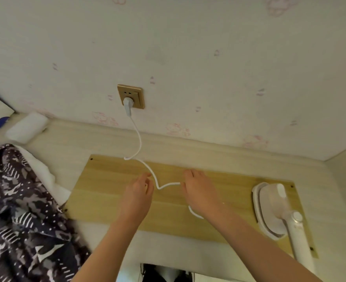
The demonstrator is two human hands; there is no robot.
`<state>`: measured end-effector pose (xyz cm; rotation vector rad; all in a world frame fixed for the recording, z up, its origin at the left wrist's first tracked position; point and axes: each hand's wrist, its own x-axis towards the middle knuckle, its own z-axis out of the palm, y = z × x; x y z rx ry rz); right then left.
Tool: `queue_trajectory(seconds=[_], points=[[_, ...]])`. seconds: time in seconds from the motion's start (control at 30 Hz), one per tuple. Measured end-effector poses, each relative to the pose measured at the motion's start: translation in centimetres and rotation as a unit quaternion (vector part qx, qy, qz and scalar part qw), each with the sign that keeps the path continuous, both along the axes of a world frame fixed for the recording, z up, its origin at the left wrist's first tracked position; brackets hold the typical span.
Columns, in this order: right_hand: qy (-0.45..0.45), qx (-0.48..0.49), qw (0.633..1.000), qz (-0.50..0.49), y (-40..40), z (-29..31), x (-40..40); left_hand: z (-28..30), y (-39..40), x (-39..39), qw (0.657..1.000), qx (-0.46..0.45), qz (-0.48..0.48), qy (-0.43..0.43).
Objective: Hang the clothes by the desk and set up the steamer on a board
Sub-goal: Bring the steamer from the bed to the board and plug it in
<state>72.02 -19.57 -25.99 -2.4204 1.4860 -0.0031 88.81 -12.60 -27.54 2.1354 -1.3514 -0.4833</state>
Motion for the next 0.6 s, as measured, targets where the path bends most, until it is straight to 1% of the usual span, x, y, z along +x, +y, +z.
queue_trajectory(seconds=[0.1,0.17,0.23,0.3,0.5,0.6], points=[[0.02,-0.009,1.0,0.007,2.5,-1.0,-2.8,-0.7,3.1,-3.0,0.999,-0.001,-0.023,-0.031],[0.03,-0.007,1.0,0.008,4.1,-1.4,-4.3,-1.1,5.0,-4.6,0.994,-0.013,-0.078,-0.073],[0.021,-0.011,1.0,0.006,5.7,-1.5,-5.7,-1.6,6.6,-5.8,0.986,-0.024,-0.113,-0.121],[0.012,-0.014,1.0,0.009,7.6,-1.6,-6.9,-1.7,7.7,-6.7,0.979,-0.031,-0.137,-0.145],[0.007,-0.011,0.999,-0.03,13.3,-2.0,-8.7,-1.7,11.0,-8.2,0.97,-0.044,-0.179,-0.157],[-0.005,-0.01,0.998,-0.06,16.5,-2.1,-8.7,-1.9,13.4,-8.0,0.96,-0.056,-0.214,-0.17]])
